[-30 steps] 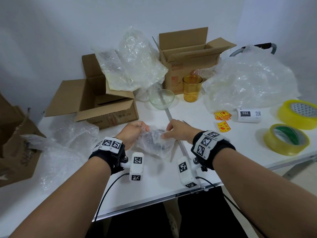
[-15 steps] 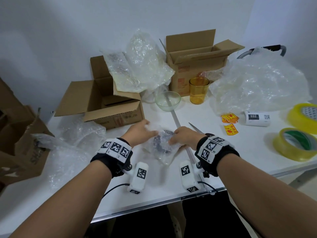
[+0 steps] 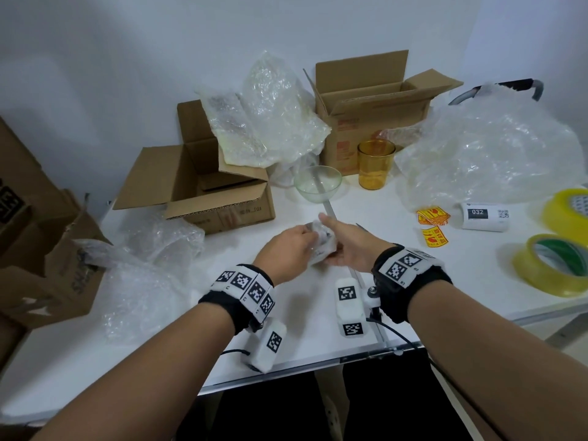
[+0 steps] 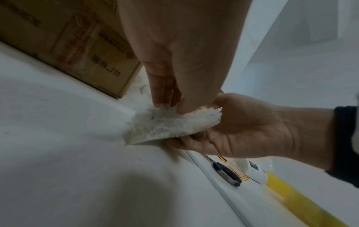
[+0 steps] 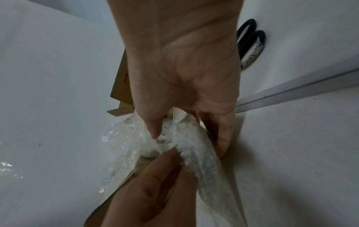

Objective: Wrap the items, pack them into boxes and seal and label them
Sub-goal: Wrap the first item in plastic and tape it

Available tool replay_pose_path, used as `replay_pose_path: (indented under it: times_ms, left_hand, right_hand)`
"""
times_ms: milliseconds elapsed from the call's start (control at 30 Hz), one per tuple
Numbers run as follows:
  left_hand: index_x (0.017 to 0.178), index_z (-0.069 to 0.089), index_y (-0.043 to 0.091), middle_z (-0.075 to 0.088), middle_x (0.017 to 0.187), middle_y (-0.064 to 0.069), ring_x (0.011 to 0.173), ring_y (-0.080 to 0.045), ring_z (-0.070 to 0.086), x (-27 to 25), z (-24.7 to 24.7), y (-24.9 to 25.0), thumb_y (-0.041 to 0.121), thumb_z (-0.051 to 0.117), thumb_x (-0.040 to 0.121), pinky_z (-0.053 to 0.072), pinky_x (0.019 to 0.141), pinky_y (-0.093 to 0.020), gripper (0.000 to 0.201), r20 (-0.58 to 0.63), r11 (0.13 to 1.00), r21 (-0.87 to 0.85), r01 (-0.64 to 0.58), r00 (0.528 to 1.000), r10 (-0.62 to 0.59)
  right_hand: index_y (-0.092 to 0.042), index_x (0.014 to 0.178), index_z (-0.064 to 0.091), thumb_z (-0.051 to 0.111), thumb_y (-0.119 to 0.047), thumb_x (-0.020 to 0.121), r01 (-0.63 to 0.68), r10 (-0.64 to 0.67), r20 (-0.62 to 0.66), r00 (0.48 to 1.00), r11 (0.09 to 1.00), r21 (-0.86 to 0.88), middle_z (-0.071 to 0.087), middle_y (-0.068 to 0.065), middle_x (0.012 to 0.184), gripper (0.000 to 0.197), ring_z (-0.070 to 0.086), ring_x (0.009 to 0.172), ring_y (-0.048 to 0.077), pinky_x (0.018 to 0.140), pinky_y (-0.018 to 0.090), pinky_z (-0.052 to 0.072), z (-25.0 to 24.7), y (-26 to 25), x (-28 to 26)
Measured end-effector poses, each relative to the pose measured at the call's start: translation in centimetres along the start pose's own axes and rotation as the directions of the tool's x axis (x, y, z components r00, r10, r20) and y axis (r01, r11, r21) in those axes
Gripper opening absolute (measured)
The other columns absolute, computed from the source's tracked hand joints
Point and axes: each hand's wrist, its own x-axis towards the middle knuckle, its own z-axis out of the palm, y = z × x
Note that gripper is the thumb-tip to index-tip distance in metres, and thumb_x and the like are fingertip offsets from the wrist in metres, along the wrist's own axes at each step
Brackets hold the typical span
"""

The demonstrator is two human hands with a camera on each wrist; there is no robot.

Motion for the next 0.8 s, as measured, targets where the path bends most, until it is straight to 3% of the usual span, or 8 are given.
replay_pose_path:
  times_ms: [100,167,300,400,467,500,567,800]
  left_hand:
    - [0.12,0.068,0.019,0.071,0.109,-0.007,0.098,-0.027,0.064,-0.4,-0.3,-0.1,0.021,0.051,0.097,0.052,0.083,-0.037,0.028,0.034,0.993,-0.11,0.036,0.999,-0.032]
    - [0.119,0.071,0.024,0.073,0.108,0.0,0.096,-0.015,0.067,-0.6,-0.9,-0.5,0.024,0.056,0.097,0.051,0.085,-0.026,0.026,0.019,0.929,-0.351,0.116,0.993,-0.117]
    - [0.117,0.068,0.027,0.066,0.121,0.004,0.111,-0.009,0.06,-0.6,-1.4,-2.0,0.023,0.061,0.096,0.045,0.085,-0.016,0.023,-0.058,0.59,-0.765,0.259,0.884,-0.464]
    - [0.144,0.043,0.027,0.044,0.148,-0.004,0.128,-0.019,0.049,-0.4,-1.1,-2.6,0.033,0.064,0.094,0.044,0.102,-0.034,0.055,0.192,0.265,-0.89,0.372,0.831,-0.522]
    - [0.15,0.029,0.022,0.05,0.142,-0.008,0.111,-0.024,0.062,-0.3,-1.1,-2.3,0.036,0.063,0.094,0.056,0.085,-0.038,0.067,0.405,-0.008,-0.893,0.449,0.798,-0.445]
    - [0.148,0.03,0.021,0.059,0.129,-0.007,0.098,-0.023,0.068,-0.3,-1.2,-2.0,0.035,0.062,0.094,0.059,0.07,-0.036,0.065,0.46,-0.072,-0.878,0.474,0.791,-0.403]
    - [0.144,0.034,0.025,0.067,0.108,-0.005,0.081,-0.022,0.073,0.0,-1.0,-1.7,0.025,0.063,0.095,0.057,0.055,-0.033,0.057,0.491,-0.085,-0.864,0.497,0.793,-0.361]
    - [0.129,0.055,0.017,0.073,0.099,-0.012,0.075,-0.026,0.072,1.4,-0.6,-1.0,-0.007,0.06,0.09,0.061,0.062,-0.042,0.046,0.469,-0.081,-0.88,0.469,0.824,-0.319]
  right_hand:
    - [-0.002,0.127,0.054,0.059,-0.027,0.097,0.033,-0.039,-0.049,0.998,0.992,-0.123,0.066,0.017,0.114,0.04,0.065,0.094,0.026,0.064,0.028,0.053,0.0,0.8,0.6]
    - [0.001,0.127,0.053,0.059,-0.018,0.096,0.048,-0.059,-0.077,0.995,0.99,-0.132,0.066,0.019,0.116,0.036,0.066,0.099,0.031,0.064,0.031,0.056,-0.2,1.2,1.0]
    - [0.0,0.125,0.054,0.056,-0.011,0.097,0.073,-0.08,-0.087,0.993,0.994,-0.078,0.064,0.021,0.119,0.03,0.065,0.102,0.032,0.061,0.033,0.059,-0.3,1.5,1.3]
    - [-0.003,0.125,0.054,0.057,-0.014,0.097,0.1,-0.104,-0.08,0.991,0.993,-0.056,0.065,0.019,0.12,0.03,0.065,0.105,0.032,0.072,0.038,0.06,-0.4,1.5,1.6]
    - [-0.005,0.127,0.054,0.057,-0.015,0.097,0.116,-0.119,-0.059,0.991,0.992,-0.055,0.065,0.018,0.12,0.031,0.065,0.107,0.033,0.08,0.043,0.059,-0.4,1.5,1.8]
    - [-0.006,0.127,0.054,0.057,-0.014,0.097,0.12,-0.123,-0.047,0.991,0.991,-0.063,0.065,0.018,0.12,0.031,0.065,0.106,0.034,0.079,0.043,0.059,-0.3,1.5,1.8]
    - [-0.007,0.127,0.055,0.056,-0.011,0.096,0.136,-0.138,-0.028,0.99,0.988,-0.08,0.065,0.019,0.118,0.031,0.065,0.105,0.035,0.075,0.044,0.06,-0.2,1.4,1.8]
    - [-0.004,0.129,0.054,0.055,-0.008,0.096,0.172,-0.186,-0.058,0.981,0.967,-0.187,0.064,0.02,0.12,0.033,0.065,0.097,0.029,0.072,0.035,0.058,-0.7,0.9,1.1]
